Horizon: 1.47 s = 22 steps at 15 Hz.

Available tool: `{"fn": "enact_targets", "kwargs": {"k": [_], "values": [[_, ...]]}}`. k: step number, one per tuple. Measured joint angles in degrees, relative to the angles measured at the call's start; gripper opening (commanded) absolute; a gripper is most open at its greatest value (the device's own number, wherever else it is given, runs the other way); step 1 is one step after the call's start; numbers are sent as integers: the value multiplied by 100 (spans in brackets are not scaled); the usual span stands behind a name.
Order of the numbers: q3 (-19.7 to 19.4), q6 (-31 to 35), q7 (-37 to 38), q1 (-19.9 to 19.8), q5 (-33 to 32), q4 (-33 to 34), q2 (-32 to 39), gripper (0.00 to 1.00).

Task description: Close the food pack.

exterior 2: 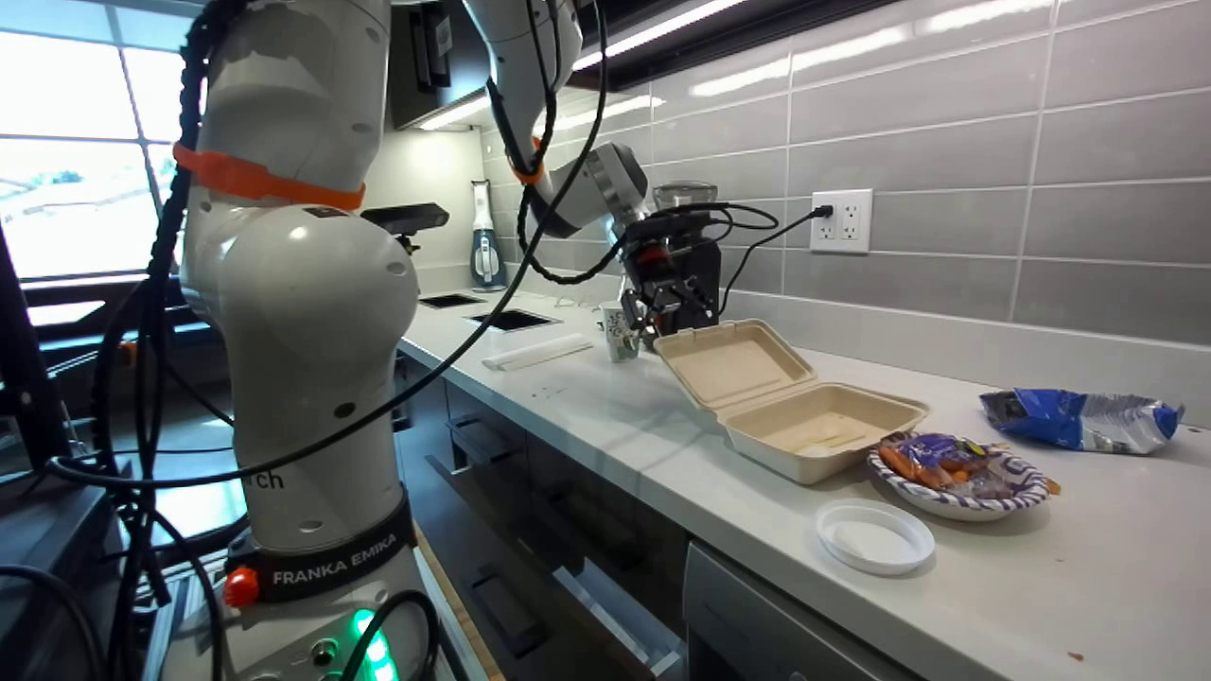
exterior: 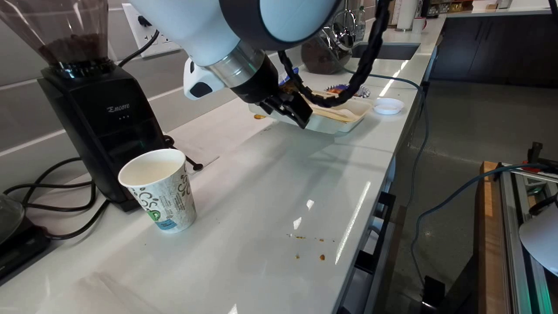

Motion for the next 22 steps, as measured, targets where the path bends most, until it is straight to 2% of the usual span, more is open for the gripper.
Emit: {"fn": "enact_targets", "kwargs": {"k": [10, 22], "values": [[-130, -471, 56, -136, -465, 4, -215, 100], [-389, -508, 52, -453, -929, 139, -262, 100]]}}
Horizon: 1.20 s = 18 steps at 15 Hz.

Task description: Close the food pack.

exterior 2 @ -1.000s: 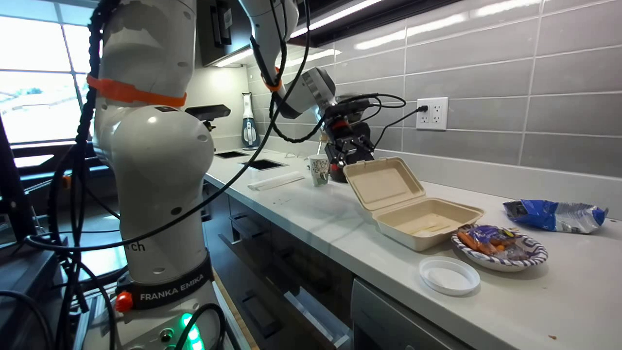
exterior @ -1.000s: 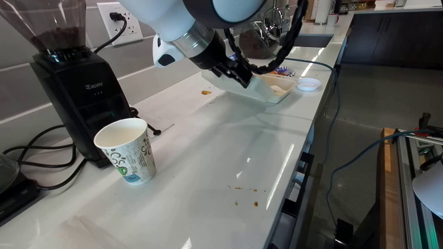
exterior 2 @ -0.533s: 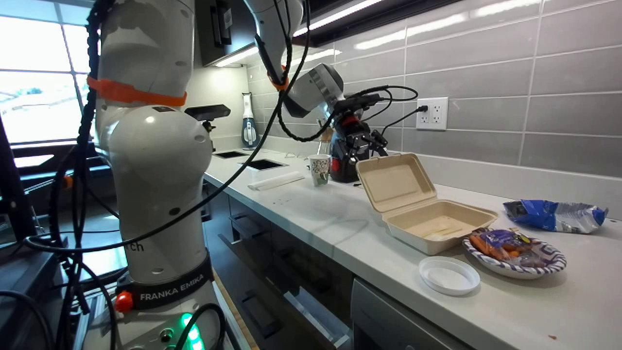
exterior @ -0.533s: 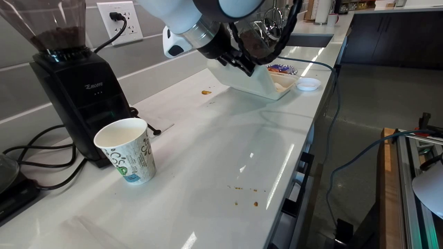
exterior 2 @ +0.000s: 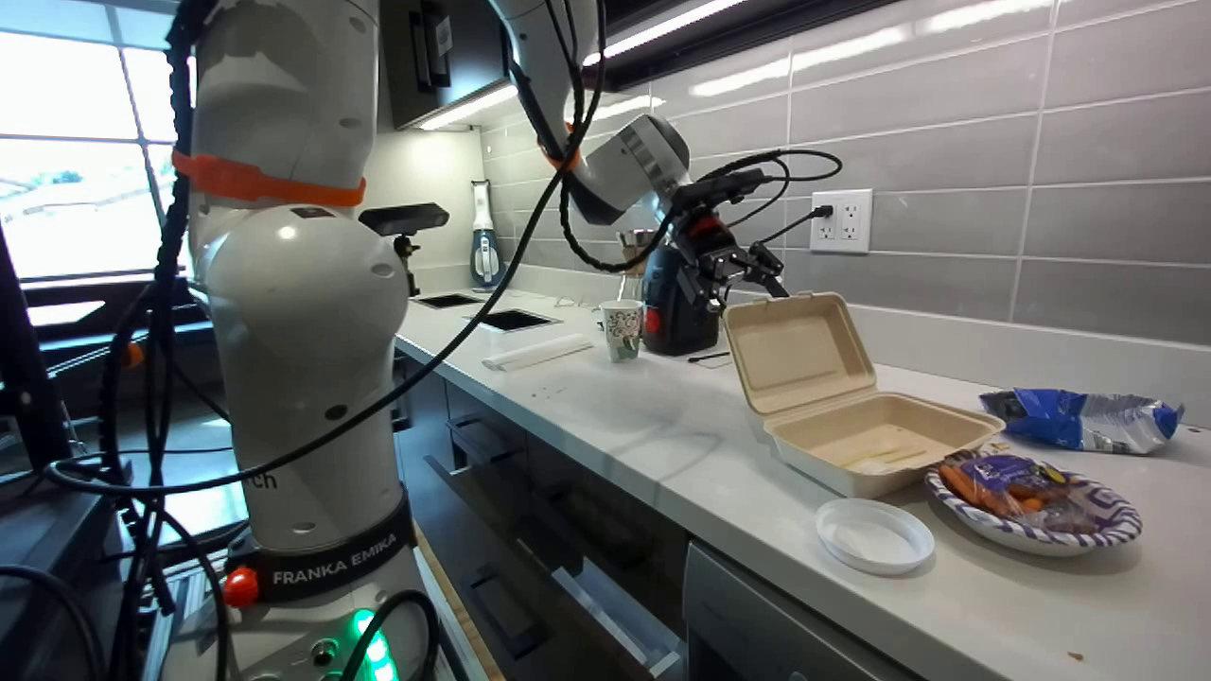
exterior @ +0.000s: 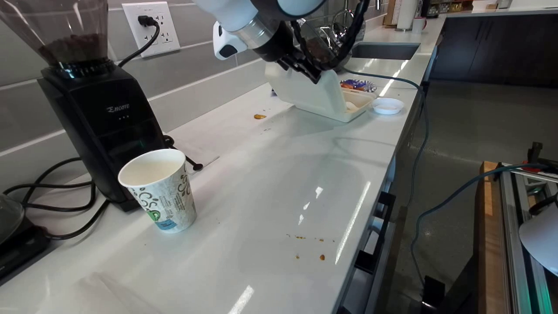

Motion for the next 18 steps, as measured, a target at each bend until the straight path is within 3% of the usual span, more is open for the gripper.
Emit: {"fn": "enact_targets", "kwargs": {"k": [12, 18], "values": [[-159, -84, 85, -148, -93, 52, 118, 100], [-215, -160, 450, -154, -464, 52, 167, 100]]}}
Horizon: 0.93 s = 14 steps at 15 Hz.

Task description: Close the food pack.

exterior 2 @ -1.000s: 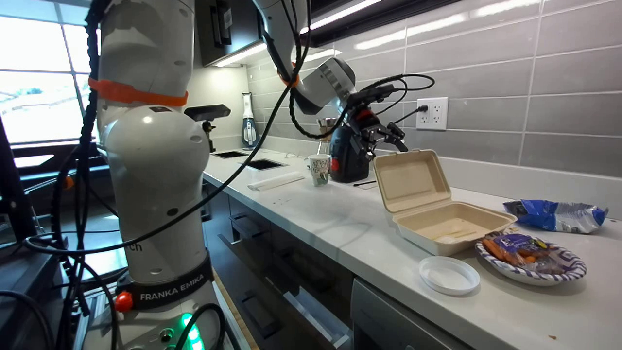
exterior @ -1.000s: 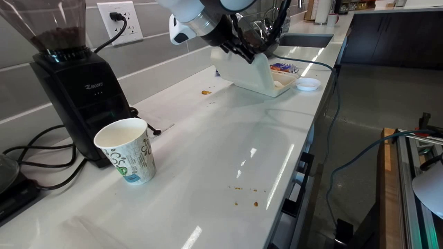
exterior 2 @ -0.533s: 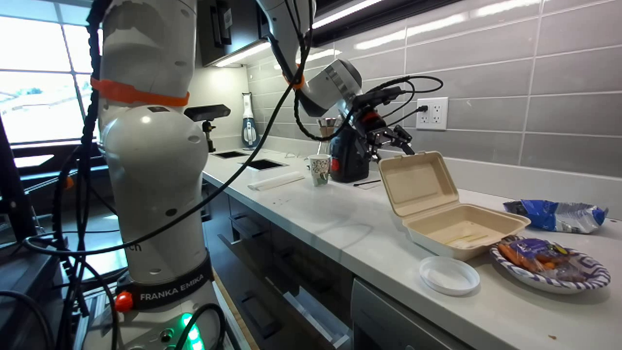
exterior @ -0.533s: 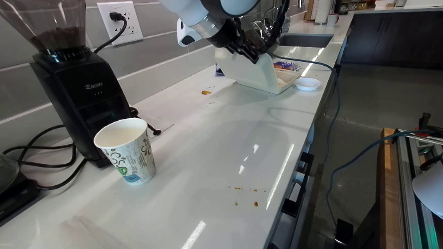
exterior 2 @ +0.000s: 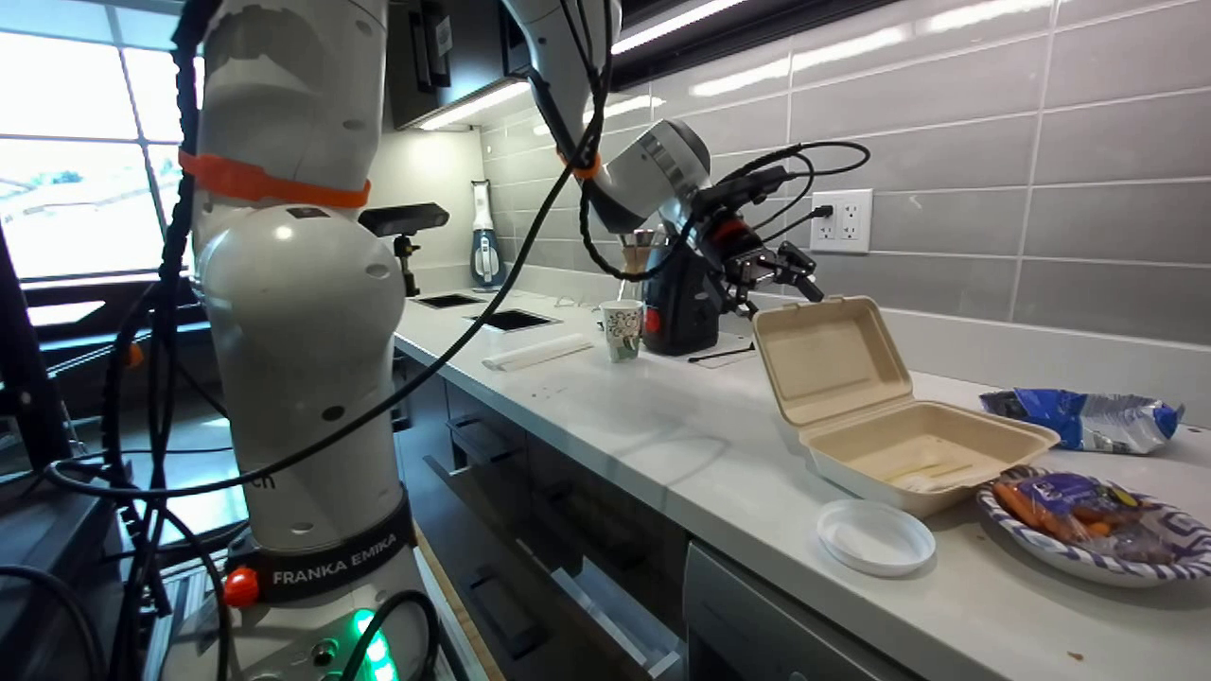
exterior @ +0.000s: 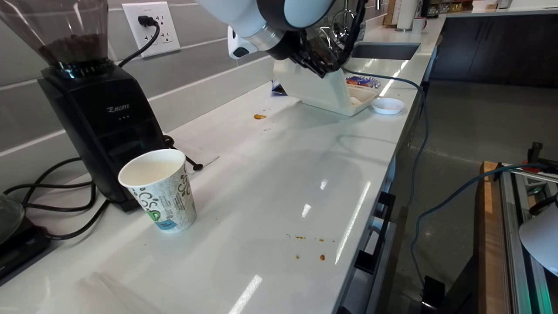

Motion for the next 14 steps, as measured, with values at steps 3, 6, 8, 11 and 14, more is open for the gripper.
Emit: {"fn": "enact_targets", "kwargs": {"k": [3, 6, 8, 11, 14], "values": [[-19, -184, 230, -19, -108, -1, 31, 100], [-59, -321, 494, -44, -205, -4, 99, 100], [-77, -340, 702, -61, -269, -5, 141, 100], [-99, -341, 1089, -67, -371, -6, 185, 100], [-104, -341, 1422, -66, -426, -6, 226, 100]]}}
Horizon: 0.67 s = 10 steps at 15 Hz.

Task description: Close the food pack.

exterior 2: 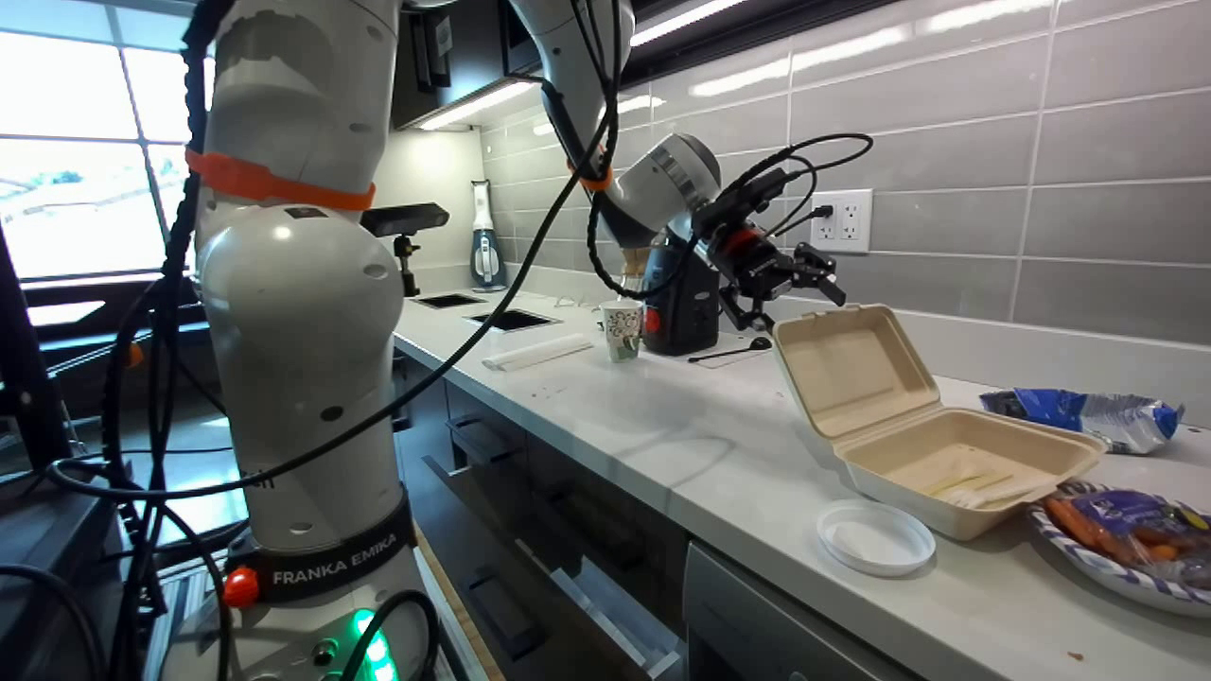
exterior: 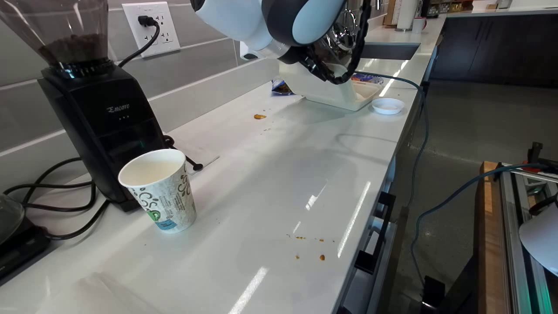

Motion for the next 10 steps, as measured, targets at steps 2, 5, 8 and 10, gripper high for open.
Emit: {"fn": "enact_targets", "kwargs": {"k": [2, 5, 8, 10], "values": [[0, 0, 216, 0, -47, -1, 19, 100], [-4, 0, 595, 0, -137, -6, 25, 100], [-4, 14, 939, -1, -122, -9, 31, 100], [-3, 15, 1005, -1, -121, -9, 38, 100]]}}
